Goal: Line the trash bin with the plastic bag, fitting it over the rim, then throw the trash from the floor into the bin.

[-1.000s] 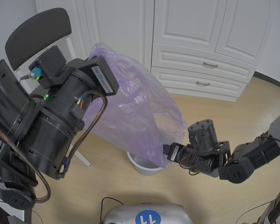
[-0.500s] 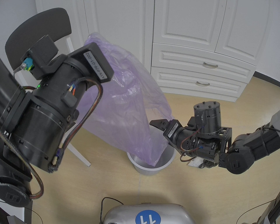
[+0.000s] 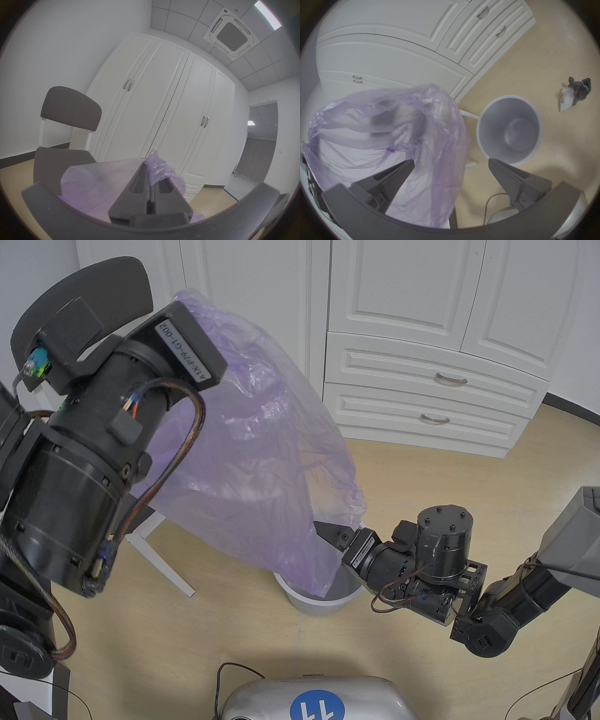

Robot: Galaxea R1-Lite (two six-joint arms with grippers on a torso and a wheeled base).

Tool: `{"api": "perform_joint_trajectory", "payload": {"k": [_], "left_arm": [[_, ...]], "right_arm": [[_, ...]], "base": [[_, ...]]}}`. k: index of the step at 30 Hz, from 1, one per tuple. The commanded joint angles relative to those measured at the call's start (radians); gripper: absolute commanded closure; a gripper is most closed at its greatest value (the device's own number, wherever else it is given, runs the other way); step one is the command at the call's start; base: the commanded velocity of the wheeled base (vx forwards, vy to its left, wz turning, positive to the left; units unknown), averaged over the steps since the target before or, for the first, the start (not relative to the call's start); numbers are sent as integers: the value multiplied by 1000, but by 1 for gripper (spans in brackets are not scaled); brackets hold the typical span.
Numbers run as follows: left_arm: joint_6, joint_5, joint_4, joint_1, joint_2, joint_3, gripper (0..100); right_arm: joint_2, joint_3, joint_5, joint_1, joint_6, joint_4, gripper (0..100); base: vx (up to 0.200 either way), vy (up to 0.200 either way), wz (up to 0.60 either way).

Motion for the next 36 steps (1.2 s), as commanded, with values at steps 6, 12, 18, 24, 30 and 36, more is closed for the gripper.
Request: {"api": "perform_joint_trajectory", "payload": {"k": [6, 12, 18, 24, 30, 36], "left_arm": [[0, 0, -2, 2, -5, -1, 100], [0, 0, -2, 2, -8, -1, 100], [-2, 0, -2, 3, -5, -1, 100], [-2, 0, -2, 3, -7, -1, 100], [-2, 0, -2, 2, -4, 1, 100], [-2, 0, -2, 2, -5, 1, 100]], "right_arm": [[102, 98, 5, 12, -5, -217, 0], [144, 97, 5, 16, -7, -219, 0], [148, 101, 4, 16, -10, -220, 0], [154, 100, 4, 16, -36, -222, 0], [128, 100, -2, 28, -36, -233, 0], [151, 127, -4, 31, -35, -338, 0]], "base": [[0, 0, 0], [0, 0, 0], [0, 0, 0], [0, 0, 0], [0, 0, 0], [0, 0, 0]]}}
